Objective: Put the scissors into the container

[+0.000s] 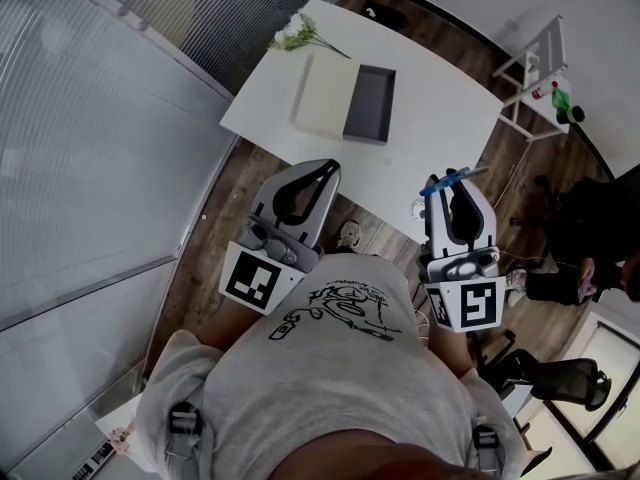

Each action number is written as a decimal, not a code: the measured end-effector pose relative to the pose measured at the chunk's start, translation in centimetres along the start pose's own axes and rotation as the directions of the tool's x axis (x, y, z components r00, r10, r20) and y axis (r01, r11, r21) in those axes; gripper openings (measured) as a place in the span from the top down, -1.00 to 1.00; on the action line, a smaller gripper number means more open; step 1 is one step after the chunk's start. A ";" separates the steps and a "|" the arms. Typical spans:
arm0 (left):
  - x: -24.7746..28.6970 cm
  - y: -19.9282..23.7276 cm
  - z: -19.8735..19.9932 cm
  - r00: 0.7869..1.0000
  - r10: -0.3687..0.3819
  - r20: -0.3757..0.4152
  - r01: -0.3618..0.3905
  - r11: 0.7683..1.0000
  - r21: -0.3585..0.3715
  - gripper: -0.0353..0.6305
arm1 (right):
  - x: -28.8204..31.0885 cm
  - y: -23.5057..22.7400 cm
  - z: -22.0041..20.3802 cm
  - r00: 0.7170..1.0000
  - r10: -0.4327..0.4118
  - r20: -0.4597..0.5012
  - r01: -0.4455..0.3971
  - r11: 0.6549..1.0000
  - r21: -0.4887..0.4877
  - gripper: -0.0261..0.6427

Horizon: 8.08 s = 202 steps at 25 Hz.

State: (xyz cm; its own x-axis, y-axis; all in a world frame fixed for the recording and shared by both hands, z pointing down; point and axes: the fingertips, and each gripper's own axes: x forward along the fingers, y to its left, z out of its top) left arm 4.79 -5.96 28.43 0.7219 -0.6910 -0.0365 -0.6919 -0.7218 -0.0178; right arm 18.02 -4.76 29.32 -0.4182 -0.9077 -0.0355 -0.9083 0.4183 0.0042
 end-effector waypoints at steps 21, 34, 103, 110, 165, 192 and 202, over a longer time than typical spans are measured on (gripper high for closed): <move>3.4 4.7 -0.7 1.000 0.028 -0.012 -0.027 1.000 0.008 0.83 | 5.5 -1.2 -0.8 0.999 0.037 -0.019 -0.036 0.999 0.030 0.65; 4.9 6.5 -0.4 1.000 -0.011 0.000 0.011 1.000 0.025 0.83 | 7.7 -1.6 -0.9 0.999 0.029 -0.023 -0.028 0.999 0.020 0.65; 8.8 17.8 -1.9 0.996 -0.092 0.004 0.092 0.995 -0.036 0.83 | 22.5 -7.7 -40.8 0.666 -0.020 -0.745 0.328 0.905 0.270 0.65; 8.5 18.5 -2.3 0.997 -0.082 -0.003 0.081 0.996 -0.043 0.83 | 23.2 -7.4 -42.7 0.629 -0.001 -0.778 0.379 0.873 0.306 0.65; 6.3 20.4 -2.9 0.999 -0.021 -0.031 0.020 0.999 -0.050 0.83 | 24.2 -6.0 -49.2 0.417 0.093 -0.904 0.531 0.782 0.326 0.58; 6.2 18.6 -1.8 0.999 -0.053 0.001 0.053 0.997 -0.059 0.83 | 25.3 -5.8 -32.5 0.709 -0.014 -0.705 0.234 0.948 0.217 0.60; 6.4 18.1 -1.5 0.998 -0.060 0.005 0.060 0.996 -0.063 0.83 | 24.4 -4.2 -22.6 0.822 -0.034 -0.568 0.106 0.990 0.094 0.61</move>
State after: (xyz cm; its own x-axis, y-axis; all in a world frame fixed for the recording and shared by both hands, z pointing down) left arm -3.11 -23.47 29.41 0.7622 -0.6461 -0.0405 -0.6447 -0.7632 0.0431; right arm 11.42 -29.43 51.02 -0.3189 -0.7801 0.5383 -0.9425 0.3207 -0.0935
